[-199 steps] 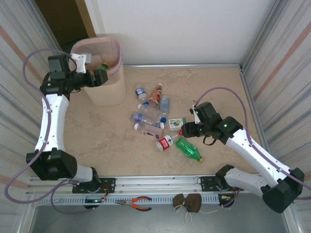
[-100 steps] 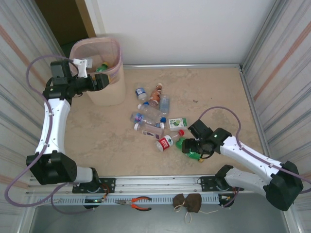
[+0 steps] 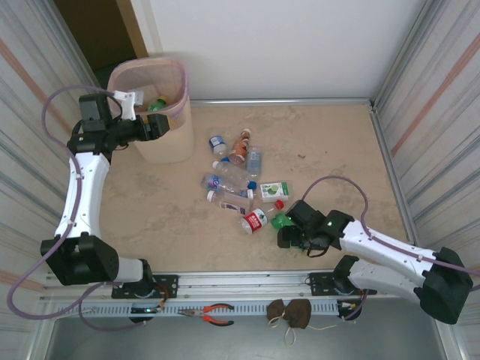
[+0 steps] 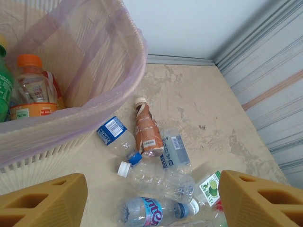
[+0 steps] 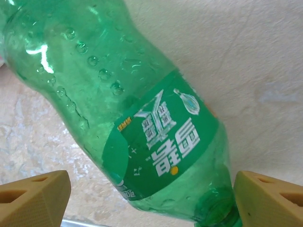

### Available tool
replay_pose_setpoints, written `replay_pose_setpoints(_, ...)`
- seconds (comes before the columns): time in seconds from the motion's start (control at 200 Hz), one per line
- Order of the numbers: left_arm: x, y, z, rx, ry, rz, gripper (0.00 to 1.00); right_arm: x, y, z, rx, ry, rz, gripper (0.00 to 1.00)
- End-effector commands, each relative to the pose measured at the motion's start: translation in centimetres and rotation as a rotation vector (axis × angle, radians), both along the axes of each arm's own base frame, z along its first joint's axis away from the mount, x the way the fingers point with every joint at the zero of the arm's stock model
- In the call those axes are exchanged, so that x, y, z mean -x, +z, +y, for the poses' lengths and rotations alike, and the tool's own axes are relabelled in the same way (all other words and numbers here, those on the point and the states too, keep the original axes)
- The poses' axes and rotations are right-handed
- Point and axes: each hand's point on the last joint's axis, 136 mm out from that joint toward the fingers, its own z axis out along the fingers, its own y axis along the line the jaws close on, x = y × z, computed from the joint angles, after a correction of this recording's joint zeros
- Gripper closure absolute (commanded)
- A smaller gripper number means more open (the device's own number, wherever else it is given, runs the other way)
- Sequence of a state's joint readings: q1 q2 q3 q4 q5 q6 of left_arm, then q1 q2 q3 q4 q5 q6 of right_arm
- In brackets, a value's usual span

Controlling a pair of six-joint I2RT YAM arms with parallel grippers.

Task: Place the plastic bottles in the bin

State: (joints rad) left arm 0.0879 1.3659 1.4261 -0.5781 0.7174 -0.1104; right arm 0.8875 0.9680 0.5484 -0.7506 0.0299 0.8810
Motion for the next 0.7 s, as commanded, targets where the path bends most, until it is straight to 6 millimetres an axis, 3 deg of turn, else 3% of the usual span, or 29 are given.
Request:
replay_pose_setpoints(0.0, 0.7, 1.1, -0.9, 0.019, -0.028, -0.028, 0.26, 0.6, -0.8, 0.1, 0.009, -0.025, 0.011, 0.18)
replay_pose_setpoints(0.421, 0.5, 1.3, -1.6, 0.015, -0.042, -0.028, 0.26, 2.8, -3.8, -0.4, 0.139, 0.042, 0.064, 0.39)
replay_pose_setpoints(0.696, 0.6, 1.2, -2.0, 0.011, -0.049, -0.024, 0.27, 3.4, -4.1, -0.7, 0.154, 0.040, 0.057, 0.57)
